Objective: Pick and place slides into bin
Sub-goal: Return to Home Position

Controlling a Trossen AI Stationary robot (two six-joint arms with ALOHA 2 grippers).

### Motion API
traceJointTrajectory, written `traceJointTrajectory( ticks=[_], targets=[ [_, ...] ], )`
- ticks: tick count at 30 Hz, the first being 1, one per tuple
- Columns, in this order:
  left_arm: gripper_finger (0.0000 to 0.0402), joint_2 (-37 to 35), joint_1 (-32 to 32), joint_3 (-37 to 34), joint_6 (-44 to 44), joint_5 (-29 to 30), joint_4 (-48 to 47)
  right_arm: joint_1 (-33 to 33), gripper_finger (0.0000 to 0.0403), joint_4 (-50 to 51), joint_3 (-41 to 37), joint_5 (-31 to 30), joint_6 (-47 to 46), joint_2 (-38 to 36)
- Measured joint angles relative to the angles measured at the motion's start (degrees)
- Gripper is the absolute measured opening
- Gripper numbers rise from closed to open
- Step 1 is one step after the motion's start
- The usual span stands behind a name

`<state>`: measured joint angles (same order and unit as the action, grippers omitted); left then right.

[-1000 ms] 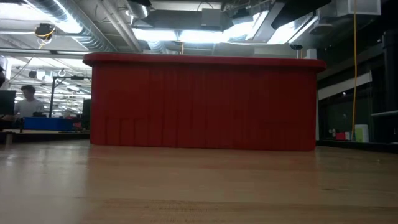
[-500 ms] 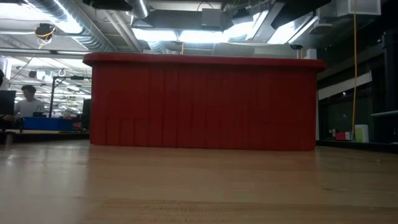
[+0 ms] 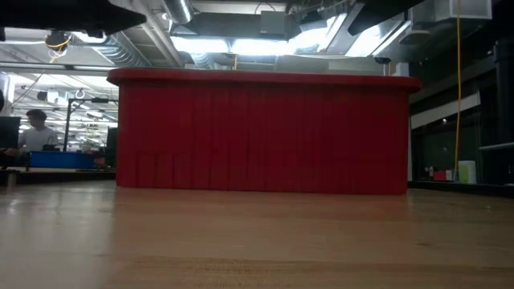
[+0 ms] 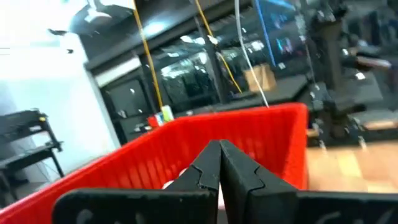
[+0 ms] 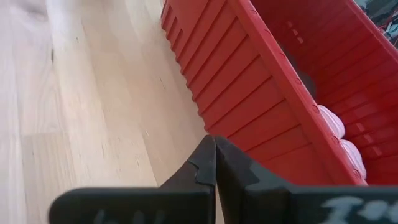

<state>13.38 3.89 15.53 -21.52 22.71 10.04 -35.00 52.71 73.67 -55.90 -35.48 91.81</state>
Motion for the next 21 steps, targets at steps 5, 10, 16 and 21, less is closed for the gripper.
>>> traceJointTrajectory(
  ticks=[5,10,16,21],
  targets=[
    [0.0002,-5.5,4.6,-2.2,1.4,-7.9,0.2,0.0,0.0006,-2.1,0.0,0.0,0.1,0.0],
    [0.0001,-8.6,7.7,-5.1,3.8,-10.8,-0.3,0.0,0.0006,-4.8,0.0,0.0,-0.1,0.0],
    [0.0001,-12.4,8.2,-8.4,6.3,-13.1,-0.8,-0.2,0.0006,-6.5,0.0,-0.3,-1.0,0.0],
    [0.0001,-13.3,8.2,-10.8,6.7,-13.1,0.1,-1.2,0.0006,-13.0,-2.5,-3.5,1.6,0.5]
  ],
)
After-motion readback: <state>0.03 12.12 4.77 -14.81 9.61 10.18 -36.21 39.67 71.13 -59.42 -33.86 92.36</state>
